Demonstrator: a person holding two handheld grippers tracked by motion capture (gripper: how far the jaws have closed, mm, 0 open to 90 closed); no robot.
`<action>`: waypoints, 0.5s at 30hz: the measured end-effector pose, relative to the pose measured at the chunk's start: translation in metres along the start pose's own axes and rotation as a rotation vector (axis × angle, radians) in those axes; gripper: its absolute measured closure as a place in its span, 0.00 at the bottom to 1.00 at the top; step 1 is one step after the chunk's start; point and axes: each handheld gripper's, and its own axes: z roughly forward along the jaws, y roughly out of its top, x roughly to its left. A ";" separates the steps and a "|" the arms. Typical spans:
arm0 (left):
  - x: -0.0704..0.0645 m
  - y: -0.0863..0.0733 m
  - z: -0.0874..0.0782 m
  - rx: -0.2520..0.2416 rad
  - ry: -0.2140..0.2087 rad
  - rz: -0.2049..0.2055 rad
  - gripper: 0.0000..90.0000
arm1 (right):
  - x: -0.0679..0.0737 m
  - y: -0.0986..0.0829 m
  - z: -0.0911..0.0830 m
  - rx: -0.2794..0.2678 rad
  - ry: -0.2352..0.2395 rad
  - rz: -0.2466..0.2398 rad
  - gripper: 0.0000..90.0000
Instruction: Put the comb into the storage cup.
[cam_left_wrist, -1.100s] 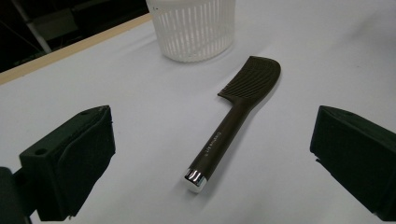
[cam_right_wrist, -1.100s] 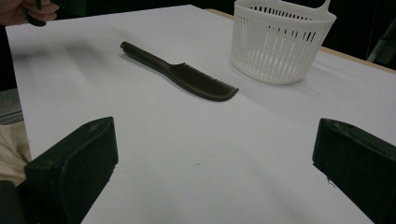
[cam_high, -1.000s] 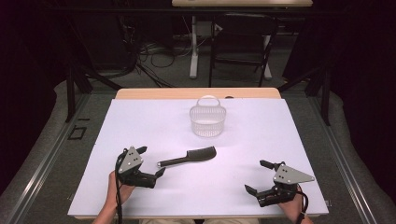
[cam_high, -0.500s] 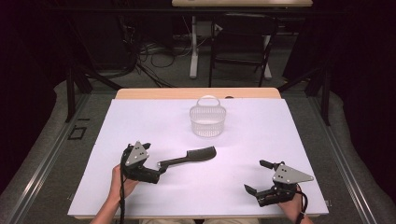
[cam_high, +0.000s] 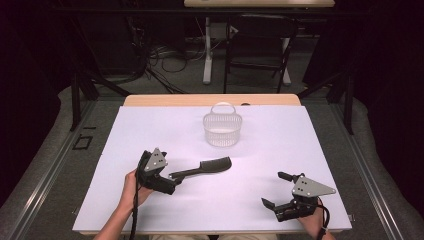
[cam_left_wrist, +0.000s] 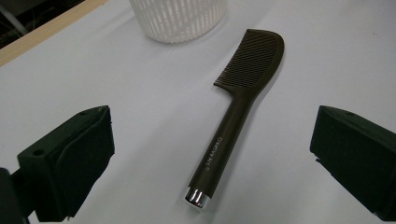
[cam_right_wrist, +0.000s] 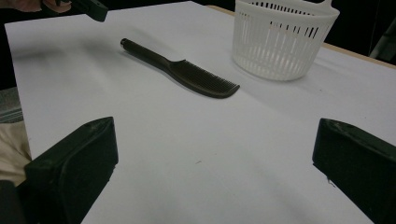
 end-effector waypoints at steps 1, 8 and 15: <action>0.000 0.000 0.000 0.000 0.000 0.000 0.00 | 0.000 0.000 0.000 0.000 0.000 0.000 0.00; 0.003 0.006 0.004 0.036 -0.008 0.001 0.00 | 0.000 0.000 0.001 0.003 0.001 -0.001 0.00; 0.005 0.013 0.008 0.070 -0.016 0.011 0.00 | 0.000 0.000 0.001 0.006 0.002 0.003 0.00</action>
